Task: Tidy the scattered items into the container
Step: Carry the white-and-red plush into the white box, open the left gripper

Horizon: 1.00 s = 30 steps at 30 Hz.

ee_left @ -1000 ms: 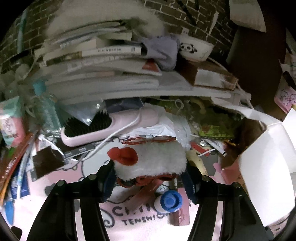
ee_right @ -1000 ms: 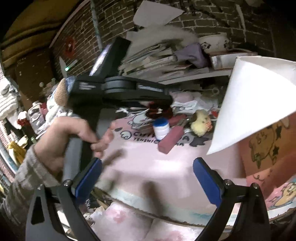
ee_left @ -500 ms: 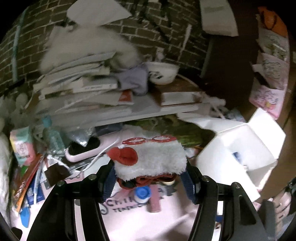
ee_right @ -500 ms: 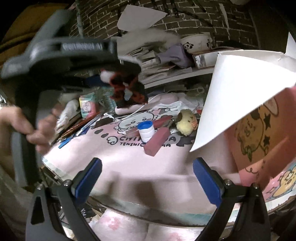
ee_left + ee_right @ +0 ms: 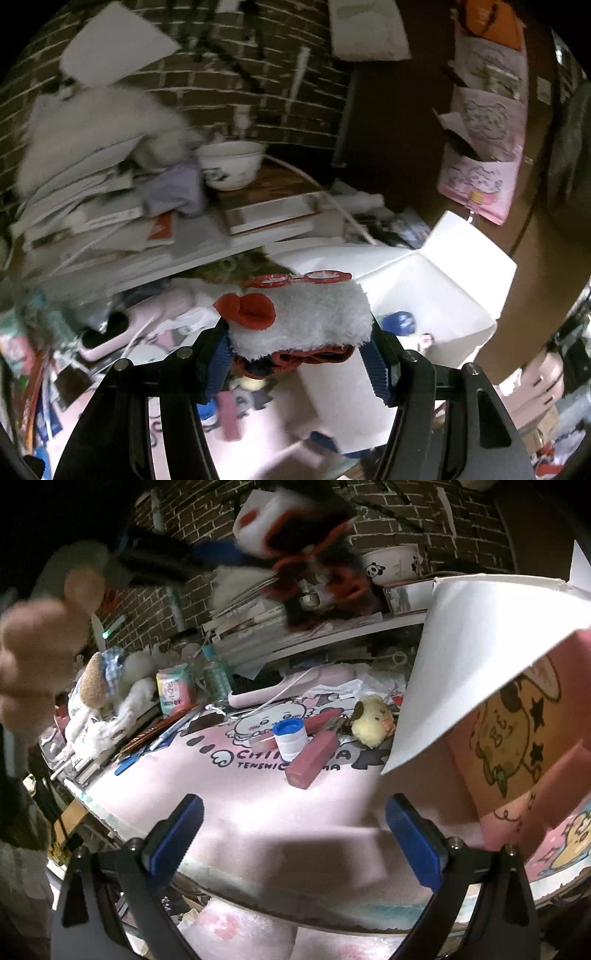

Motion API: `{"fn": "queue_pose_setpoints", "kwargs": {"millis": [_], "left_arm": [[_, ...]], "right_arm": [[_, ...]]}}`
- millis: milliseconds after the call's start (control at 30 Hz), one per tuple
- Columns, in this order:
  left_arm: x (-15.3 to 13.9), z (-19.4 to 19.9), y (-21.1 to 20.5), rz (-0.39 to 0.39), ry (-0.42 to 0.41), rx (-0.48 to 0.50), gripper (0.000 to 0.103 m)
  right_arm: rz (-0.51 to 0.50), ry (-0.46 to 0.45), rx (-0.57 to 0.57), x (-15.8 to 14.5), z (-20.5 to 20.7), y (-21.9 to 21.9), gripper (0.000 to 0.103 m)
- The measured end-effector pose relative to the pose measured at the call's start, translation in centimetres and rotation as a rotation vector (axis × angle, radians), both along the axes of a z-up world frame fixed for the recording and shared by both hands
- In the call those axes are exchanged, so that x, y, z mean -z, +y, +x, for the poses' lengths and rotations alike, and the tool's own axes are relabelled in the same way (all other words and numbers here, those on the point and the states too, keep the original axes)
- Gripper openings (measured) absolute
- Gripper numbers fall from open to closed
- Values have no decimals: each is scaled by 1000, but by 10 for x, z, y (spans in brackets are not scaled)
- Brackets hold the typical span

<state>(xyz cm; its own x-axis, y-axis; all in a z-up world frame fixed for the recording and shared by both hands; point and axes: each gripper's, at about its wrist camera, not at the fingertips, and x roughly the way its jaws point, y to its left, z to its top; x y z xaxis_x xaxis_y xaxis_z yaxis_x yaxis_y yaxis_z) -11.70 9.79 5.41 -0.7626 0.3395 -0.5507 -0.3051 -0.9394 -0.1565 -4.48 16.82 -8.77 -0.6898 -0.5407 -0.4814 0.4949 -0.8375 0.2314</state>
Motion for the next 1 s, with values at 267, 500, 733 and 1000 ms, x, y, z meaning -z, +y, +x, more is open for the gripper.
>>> {"fn": "queue_pose_setpoints", "kwargs": {"millis": [267, 500, 733, 1000], "left_arm": [[-9, -14, 49, -66, -28, 147, 58], [-11, -30, 87, -93, -114, 290, 58], [-1, -50, 118, -140, -236, 353, 58], [22, -66, 136, -192, -361, 377, 58]], "right_arm": [[-32, -8, 9, 3, 0, 1, 98], [-47, -24, 9, 6, 0, 3, 98], [-51, -30, 9, 8, 0, 4, 98], [-52, -35, 6, 9, 1, 4, 98]]}}
